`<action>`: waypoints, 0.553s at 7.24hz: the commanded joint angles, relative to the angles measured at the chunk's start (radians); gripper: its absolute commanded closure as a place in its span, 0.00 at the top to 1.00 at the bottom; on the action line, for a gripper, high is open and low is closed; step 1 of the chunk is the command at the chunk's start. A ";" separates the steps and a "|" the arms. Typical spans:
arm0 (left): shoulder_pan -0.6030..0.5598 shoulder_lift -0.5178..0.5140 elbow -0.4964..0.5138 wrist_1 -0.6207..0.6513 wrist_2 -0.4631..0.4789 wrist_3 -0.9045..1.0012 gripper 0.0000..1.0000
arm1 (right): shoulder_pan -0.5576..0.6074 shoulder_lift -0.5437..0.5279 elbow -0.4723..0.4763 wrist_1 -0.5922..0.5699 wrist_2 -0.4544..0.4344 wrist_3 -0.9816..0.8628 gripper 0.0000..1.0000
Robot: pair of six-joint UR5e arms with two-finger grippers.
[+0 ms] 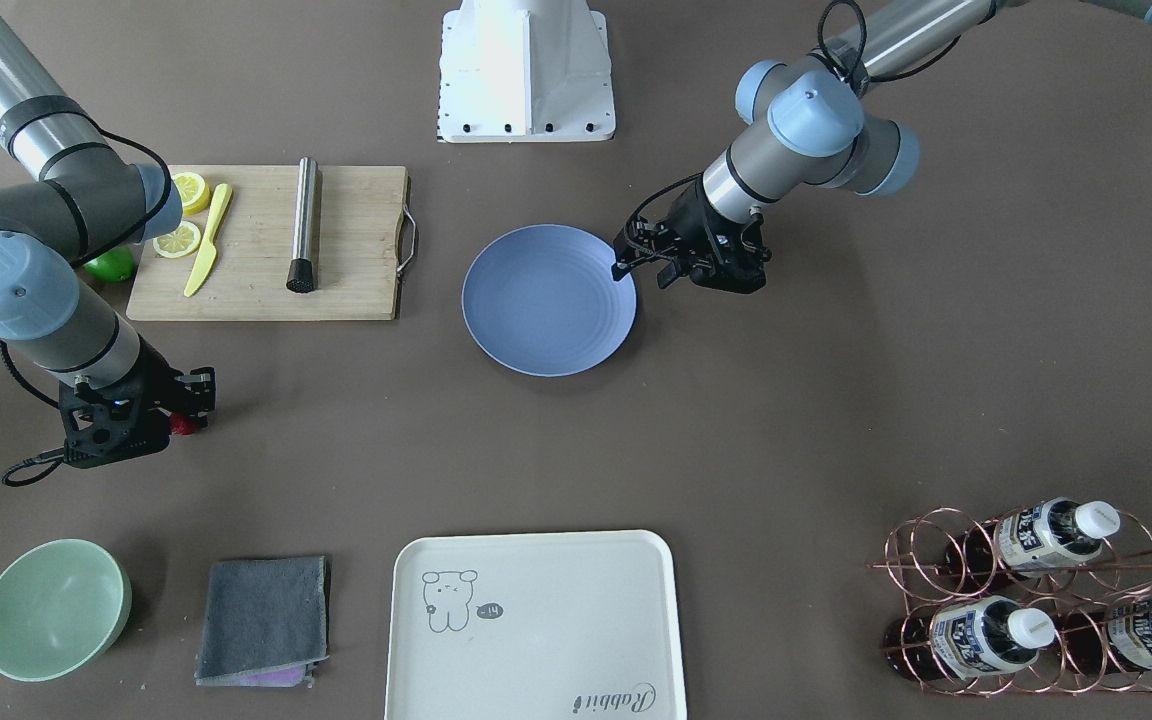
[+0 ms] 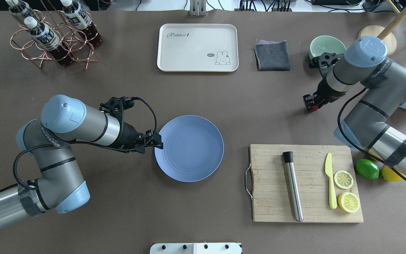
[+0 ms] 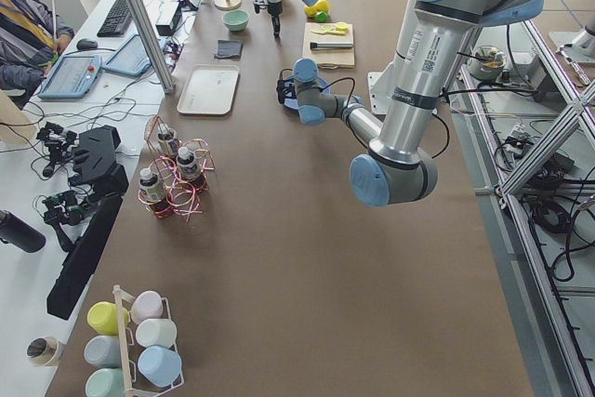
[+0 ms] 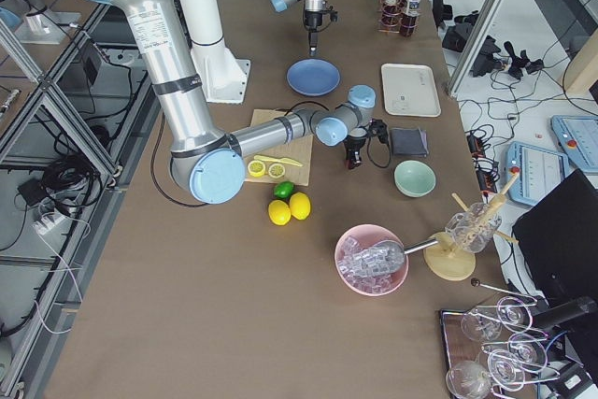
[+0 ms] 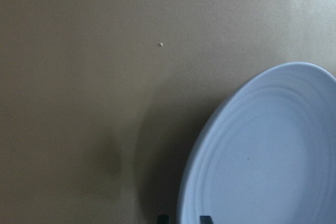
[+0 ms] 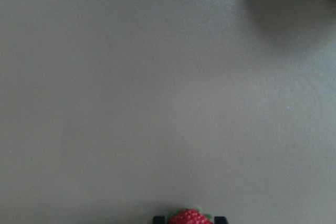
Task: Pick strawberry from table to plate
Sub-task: 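Lower the right gripper onto the red strawberry and close it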
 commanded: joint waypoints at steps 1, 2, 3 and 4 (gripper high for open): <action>-0.012 0.003 -0.005 0.000 -0.003 -0.003 0.75 | 0.002 0.010 0.042 -0.008 0.012 0.005 0.00; -0.030 0.012 -0.012 0.000 -0.008 -0.003 0.75 | 0.000 0.016 0.070 -0.012 0.030 0.032 0.00; -0.068 0.036 -0.014 0.000 -0.025 0.004 0.75 | -0.014 0.045 0.093 -0.014 0.032 0.124 0.00; -0.125 0.064 -0.015 -0.003 -0.066 0.018 0.73 | -0.062 0.070 0.124 -0.012 0.030 0.226 0.00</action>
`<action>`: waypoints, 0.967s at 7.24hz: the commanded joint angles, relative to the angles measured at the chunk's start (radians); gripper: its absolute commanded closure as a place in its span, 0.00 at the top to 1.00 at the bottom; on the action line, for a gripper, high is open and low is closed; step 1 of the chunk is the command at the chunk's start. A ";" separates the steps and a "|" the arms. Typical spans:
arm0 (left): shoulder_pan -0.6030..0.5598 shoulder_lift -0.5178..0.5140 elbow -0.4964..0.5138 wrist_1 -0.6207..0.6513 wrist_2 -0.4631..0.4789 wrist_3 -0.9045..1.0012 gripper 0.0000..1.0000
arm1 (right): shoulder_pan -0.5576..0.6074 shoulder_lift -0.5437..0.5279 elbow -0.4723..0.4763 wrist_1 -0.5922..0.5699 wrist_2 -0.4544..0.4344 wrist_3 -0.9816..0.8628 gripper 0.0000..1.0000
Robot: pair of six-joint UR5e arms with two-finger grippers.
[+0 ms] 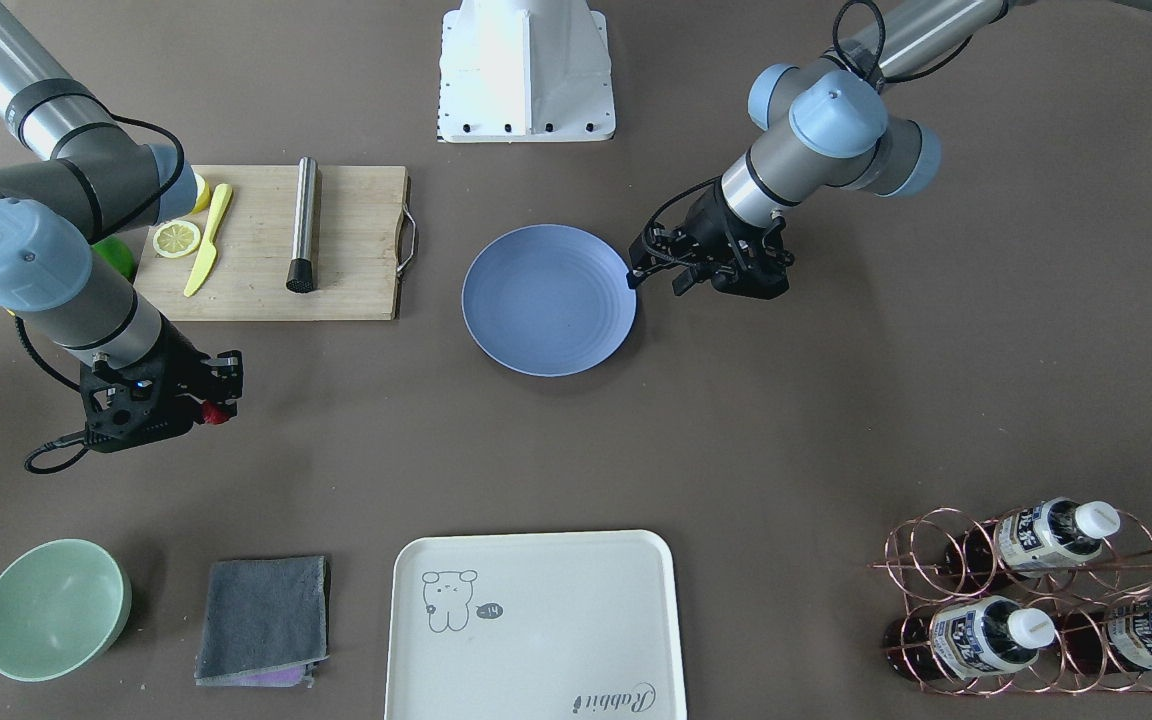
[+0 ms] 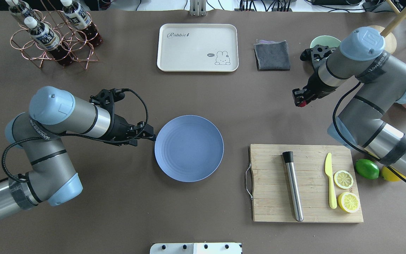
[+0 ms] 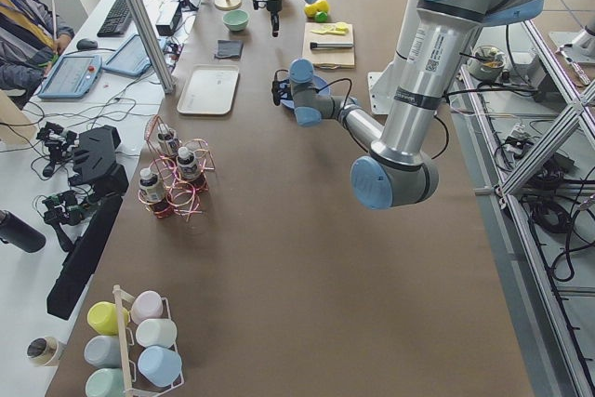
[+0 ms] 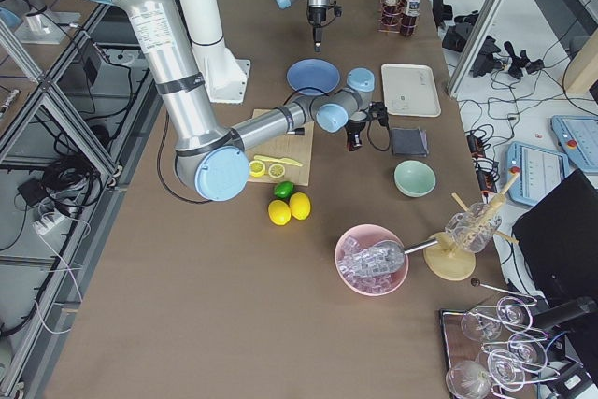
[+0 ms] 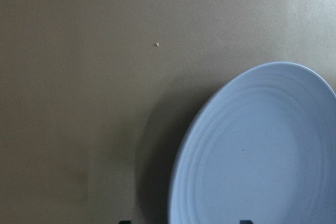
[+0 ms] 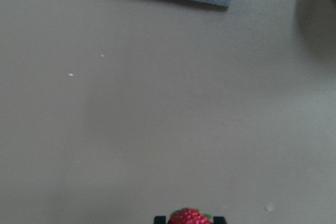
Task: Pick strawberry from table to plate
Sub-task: 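Lower the right gripper onto the red strawberry and close it, then carry the strawberry over the blue plate while the left arm draws back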
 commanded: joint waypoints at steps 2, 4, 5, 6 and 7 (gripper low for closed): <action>-0.169 0.086 0.012 0.022 -0.124 0.219 0.74 | -0.172 0.098 0.115 -0.040 -0.054 0.339 0.00; -0.254 0.129 0.049 0.044 -0.169 0.416 0.74 | -0.323 0.223 0.128 -0.136 -0.178 0.499 0.00; -0.313 0.151 0.072 0.039 -0.227 0.468 0.74 | -0.387 0.257 0.111 -0.138 -0.243 0.542 0.00; -0.345 0.183 0.077 0.041 -0.244 0.539 0.74 | -0.419 0.291 0.081 -0.138 -0.280 0.568 0.00; -0.362 0.201 0.077 0.042 -0.246 0.570 0.74 | -0.435 0.350 0.010 -0.135 -0.288 0.602 0.00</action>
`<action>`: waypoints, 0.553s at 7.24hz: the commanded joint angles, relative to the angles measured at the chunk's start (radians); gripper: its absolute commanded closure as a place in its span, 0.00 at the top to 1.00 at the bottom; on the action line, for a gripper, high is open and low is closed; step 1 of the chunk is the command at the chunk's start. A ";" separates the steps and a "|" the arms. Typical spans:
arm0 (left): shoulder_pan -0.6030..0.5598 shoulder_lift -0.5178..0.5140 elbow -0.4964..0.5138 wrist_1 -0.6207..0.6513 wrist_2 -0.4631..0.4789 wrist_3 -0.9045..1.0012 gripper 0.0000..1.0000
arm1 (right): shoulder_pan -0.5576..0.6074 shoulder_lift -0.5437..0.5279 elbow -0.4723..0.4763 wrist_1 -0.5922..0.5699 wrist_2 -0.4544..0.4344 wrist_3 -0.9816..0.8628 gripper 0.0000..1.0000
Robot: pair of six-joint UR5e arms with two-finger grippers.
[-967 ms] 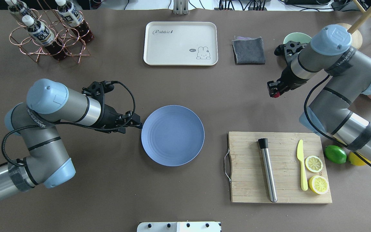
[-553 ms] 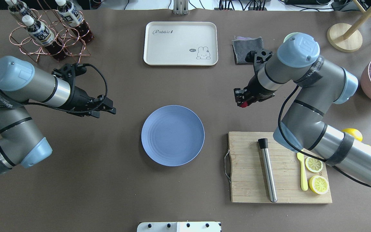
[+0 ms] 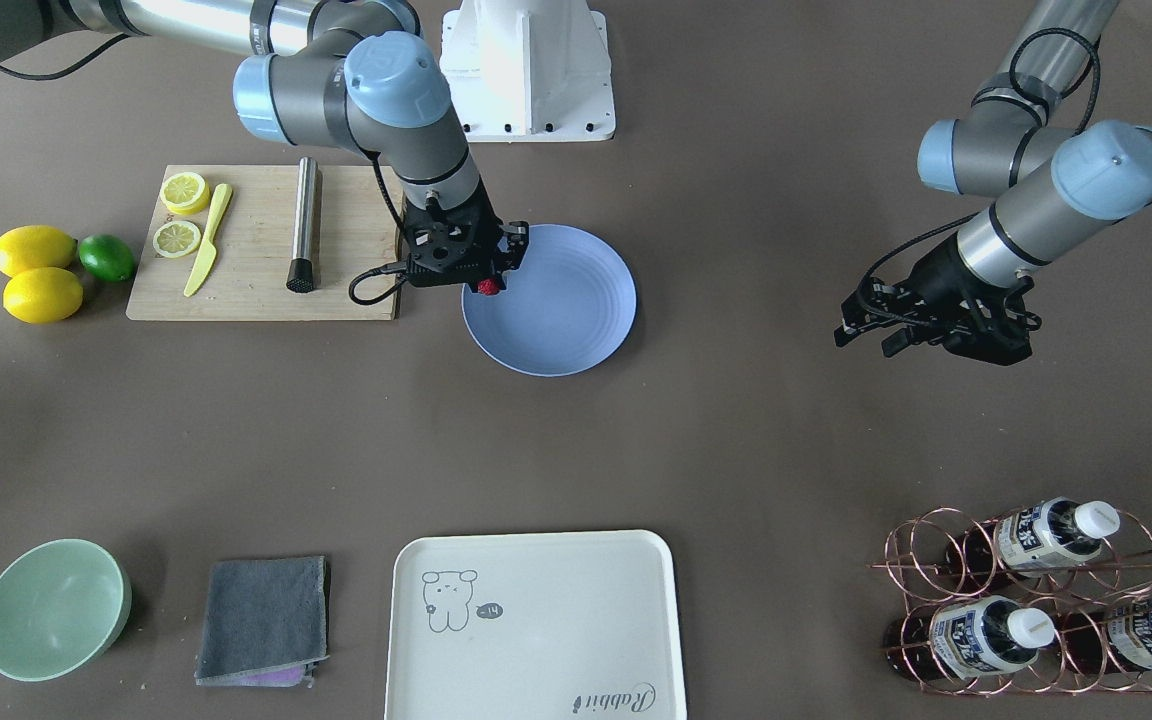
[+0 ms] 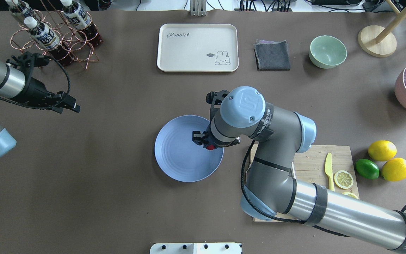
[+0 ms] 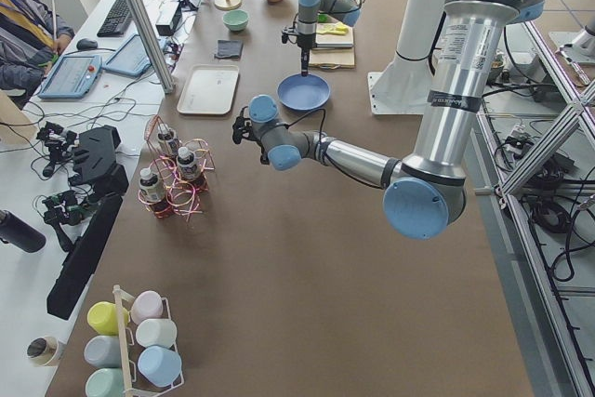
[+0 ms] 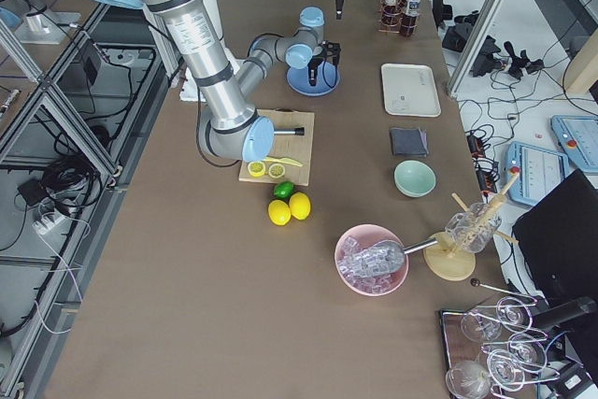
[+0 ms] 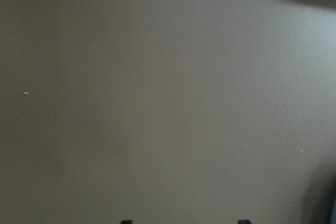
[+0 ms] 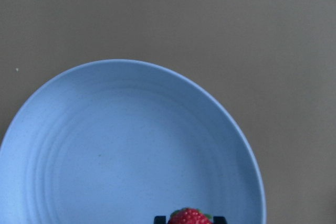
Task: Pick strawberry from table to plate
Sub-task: 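Carry the strawberry over the blue plate while the left arm draws back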
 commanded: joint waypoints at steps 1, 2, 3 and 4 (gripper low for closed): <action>-0.036 0.036 0.004 -0.003 -0.015 0.059 0.75 | -0.045 0.087 -0.113 0.006 -0.062 0.046 0.00; -0.036 0.038 0.004 -0.006 -0.015 0.059 0.75 | -0.050 0.089 -0.125 0.007 -0.067 0.043 0.00; -0.036 0.039 0.005 -0.008 -0.015 0.059 0.75 | -0.051 0.096 -0.127 0.007 -0.072 0.042 0.00; -0.036 0.039 0.004 -0.008 -0.015 0.059 0.75 | -0.051 0.103 -0.129 0.007 -0.083 0.044 0.00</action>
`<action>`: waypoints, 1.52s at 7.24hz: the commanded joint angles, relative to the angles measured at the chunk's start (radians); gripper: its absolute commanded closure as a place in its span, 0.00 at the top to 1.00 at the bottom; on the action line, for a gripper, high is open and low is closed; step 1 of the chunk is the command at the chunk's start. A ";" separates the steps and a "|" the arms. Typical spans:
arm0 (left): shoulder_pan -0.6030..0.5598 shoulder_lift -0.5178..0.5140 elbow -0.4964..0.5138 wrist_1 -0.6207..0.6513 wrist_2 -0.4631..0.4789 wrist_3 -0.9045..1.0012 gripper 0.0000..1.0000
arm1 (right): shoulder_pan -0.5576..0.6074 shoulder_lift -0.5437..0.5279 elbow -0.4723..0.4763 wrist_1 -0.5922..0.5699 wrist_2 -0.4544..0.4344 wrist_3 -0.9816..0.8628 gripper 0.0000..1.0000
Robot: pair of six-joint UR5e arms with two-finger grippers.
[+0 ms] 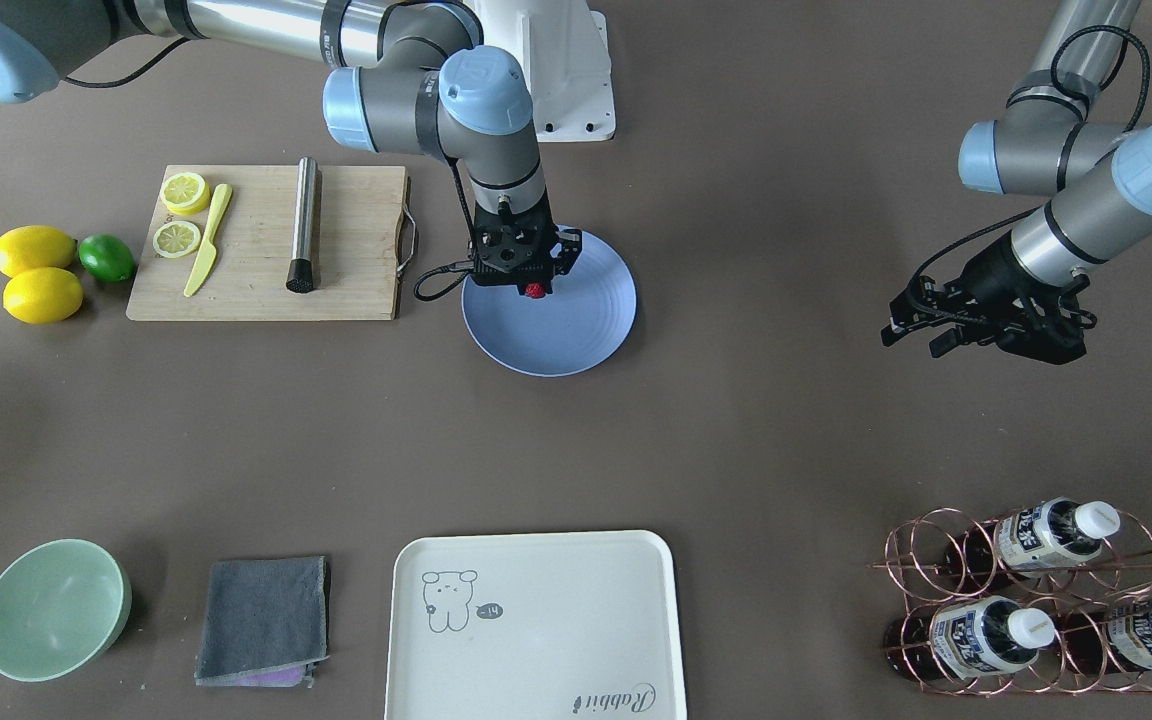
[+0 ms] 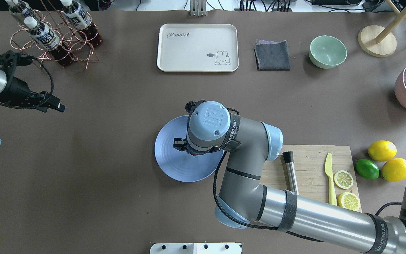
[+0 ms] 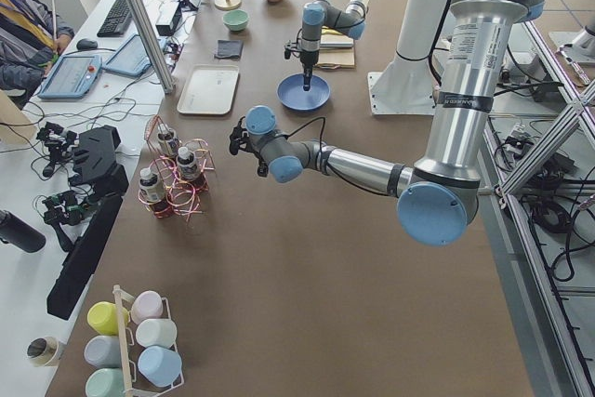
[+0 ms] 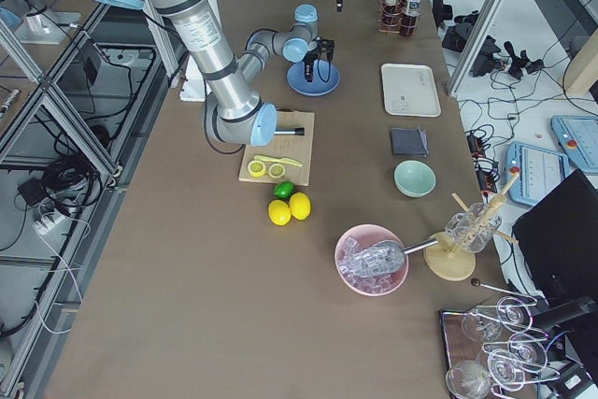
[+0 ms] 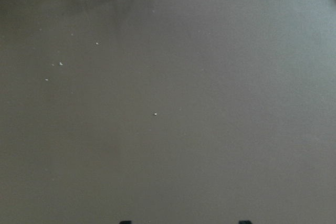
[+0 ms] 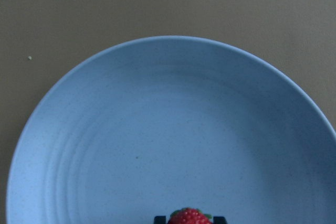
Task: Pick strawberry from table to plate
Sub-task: 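Carry the strawberry over the blue plate while the left arm draws back, then lower the strawberry onto the blue plate and open the right gripper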
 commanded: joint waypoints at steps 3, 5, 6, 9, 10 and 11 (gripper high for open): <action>-0.001 0.003 0.001 -0.001 0.000 0.001 0.76 | -0.002 0.037 -0.049 0.001 -0.014 0.009 0.00; -0.001 0.001 0.001 -0.001 0.001 -0.001 0.77 | 0.000 0.039 -0.049 0.002 -0.012 0.014 0.99; -0.001 0.001 -0.001 0.002 0.001 -0.001 0.78 | 0.000 0.037 -0.046 0.001 -0.012 0.008 1.00; -0.086 0.020 -0.025 0.037 -0.003 0.013 0.80 | 0.178 -0.103 0.198 -0.126 0.136 -0.134 1.00; -0.143 0.035 -0.027 0.086 -0.043 0.133 0.83 | 0.284 -0.201 0.310 -0.198 0.213 -0.304 1.00; -0.212 0.035 -0.063 0.217 -0.072 0.256 0.84 | 0.402 -0.265 0.343 -0.225 0.292 -0.451 1.00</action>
